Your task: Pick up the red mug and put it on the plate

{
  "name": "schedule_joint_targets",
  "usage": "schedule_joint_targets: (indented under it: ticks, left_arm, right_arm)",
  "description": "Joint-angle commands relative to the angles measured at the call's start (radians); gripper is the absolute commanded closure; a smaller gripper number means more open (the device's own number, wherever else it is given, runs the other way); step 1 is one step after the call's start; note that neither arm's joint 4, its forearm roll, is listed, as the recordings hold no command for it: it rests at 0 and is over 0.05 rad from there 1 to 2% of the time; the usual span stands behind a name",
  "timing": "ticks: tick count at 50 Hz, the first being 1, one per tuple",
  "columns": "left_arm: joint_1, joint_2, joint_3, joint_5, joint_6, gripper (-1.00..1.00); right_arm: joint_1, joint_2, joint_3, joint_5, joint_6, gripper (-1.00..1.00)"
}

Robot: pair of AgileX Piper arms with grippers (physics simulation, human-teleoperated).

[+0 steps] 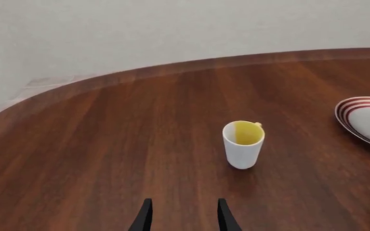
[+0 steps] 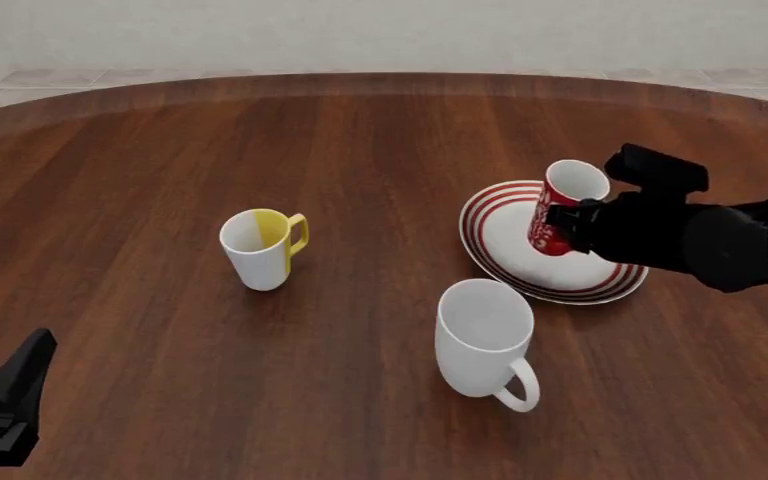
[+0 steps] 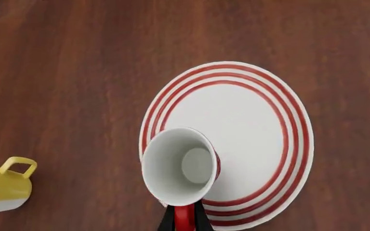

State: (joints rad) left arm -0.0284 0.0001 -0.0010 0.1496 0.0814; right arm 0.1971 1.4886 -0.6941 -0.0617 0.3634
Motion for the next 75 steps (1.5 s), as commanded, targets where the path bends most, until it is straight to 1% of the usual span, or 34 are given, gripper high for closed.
schedule_joint_targets:
  ticks: [1,4,7,11,22,48,75]
  left_arm:
    - [0.004,0.000,0.000,0.004,0.000,-1.00]
    - [0.006,0.000,0.000,0.005,-0.001,-1.00]
    - [0.004,0.000,0.000,0.006,-0.001,-1.00]
    - [0.005,0.000,0.001,0.010,0.001,-1.00]
    - [0.006,0.000,0.001,0.010,-0.002,-1.00]
    - [0.007,0.000,0.000,0.012,0.002,-1.00]
    - [0.005,0.000,0.001,0.015,0.007,-1.00]
  right_arm:
    - [-0.020,0.014,-0.020,0.002,-0.022,1.00]
    - [-0.021,0.017,-0.022,0.002,-0.024,1.00]
    - [-0.033,0.020,-0.035,0.008,-0.038,1.00]
    - [-0.050,0.012,-0.058,0.033,-0.052,1.00]
    - [-0.063,0.019,-0.071,0.041,-0.064,1.00]
    - [-0.059,0.090,-0.047,-0.019,-0.040,1.00]
    - [-0.055,0.124,-0.040,-0.040,-0.043,1.00]
